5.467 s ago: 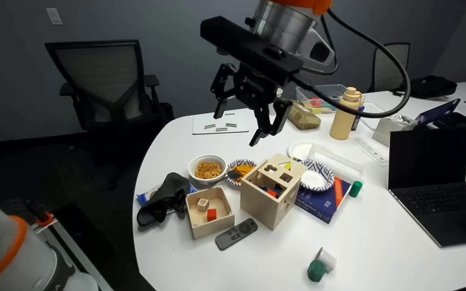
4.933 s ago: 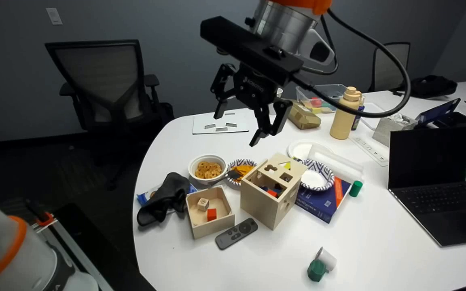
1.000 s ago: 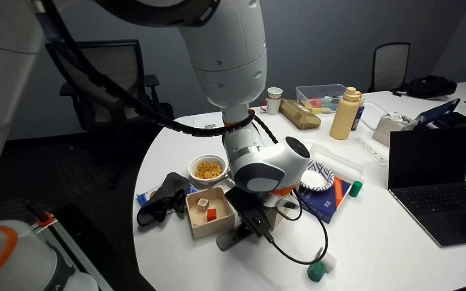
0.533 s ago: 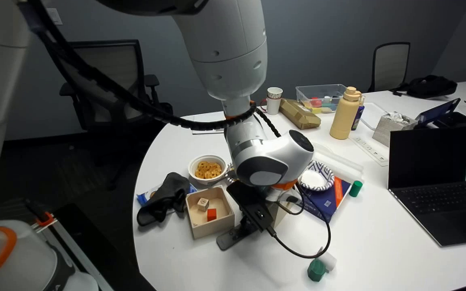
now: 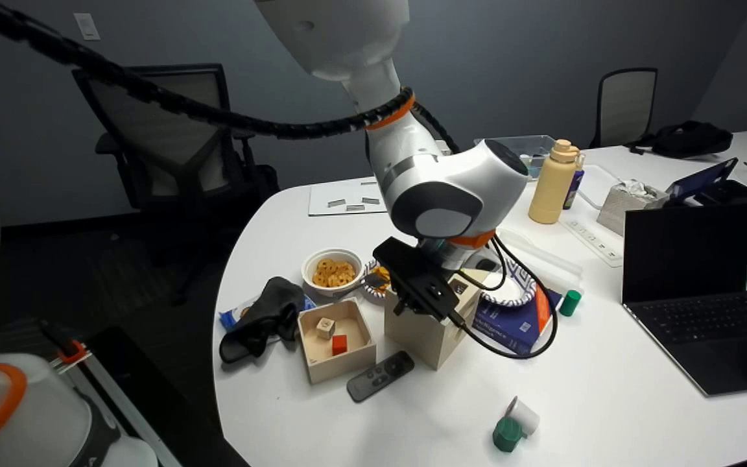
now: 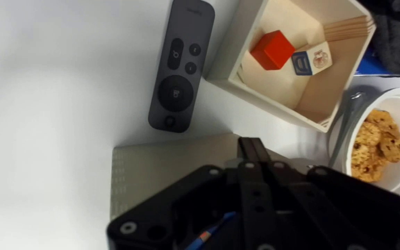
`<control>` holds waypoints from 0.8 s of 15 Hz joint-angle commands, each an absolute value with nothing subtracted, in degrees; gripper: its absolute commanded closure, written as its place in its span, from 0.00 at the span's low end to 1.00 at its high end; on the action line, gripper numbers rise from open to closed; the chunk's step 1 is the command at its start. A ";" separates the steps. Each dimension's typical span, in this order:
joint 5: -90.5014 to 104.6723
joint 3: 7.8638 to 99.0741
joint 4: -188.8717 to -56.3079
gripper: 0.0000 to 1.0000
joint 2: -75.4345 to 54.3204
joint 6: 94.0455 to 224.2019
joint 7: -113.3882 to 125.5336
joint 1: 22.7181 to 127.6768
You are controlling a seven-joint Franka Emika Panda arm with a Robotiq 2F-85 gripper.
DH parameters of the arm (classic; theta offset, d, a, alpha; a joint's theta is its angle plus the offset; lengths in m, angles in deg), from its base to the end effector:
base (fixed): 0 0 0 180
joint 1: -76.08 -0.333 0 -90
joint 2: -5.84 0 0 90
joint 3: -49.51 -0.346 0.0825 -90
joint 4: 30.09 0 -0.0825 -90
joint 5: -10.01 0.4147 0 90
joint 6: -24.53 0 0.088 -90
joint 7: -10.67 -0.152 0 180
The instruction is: Press a button on the remote
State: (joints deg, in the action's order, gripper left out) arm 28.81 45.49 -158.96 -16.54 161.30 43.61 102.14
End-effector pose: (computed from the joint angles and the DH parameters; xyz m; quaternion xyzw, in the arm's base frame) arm 0.4963 -0.1842 0.1304 -0.9853 0.0396 0.0607 0.1549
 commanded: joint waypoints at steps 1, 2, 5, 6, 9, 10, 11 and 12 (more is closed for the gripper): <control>30.45 47.49 -159.65 1.00 -12.55 156.18 46.33 100.45; 30.25 48.03 -159.39 1.00 -12.28 155.18 46.47 99.94; 29.88 49.28 -158.78 1.00 -12.21 152.68 46.66 98.57; 29.62 49.64 -158.58 1.00 -12.53 152.27 46.44 98.07; 29.01 50.18 -157.43 0.73 -14.41 148.98 46.33 96.82; 28.77 50.35 -157.14 0.67 -15.03 147.77 46.04 96.39; 28.64 50.46 -156.74 0.60 -15.94 146.58 46.02 96.03; 28.62 50.50 -156.41 0.51 -16.59 145.41 45.97 95.74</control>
State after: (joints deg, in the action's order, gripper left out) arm 28.92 49.28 -158.55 -14.25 149.48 45.54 97.35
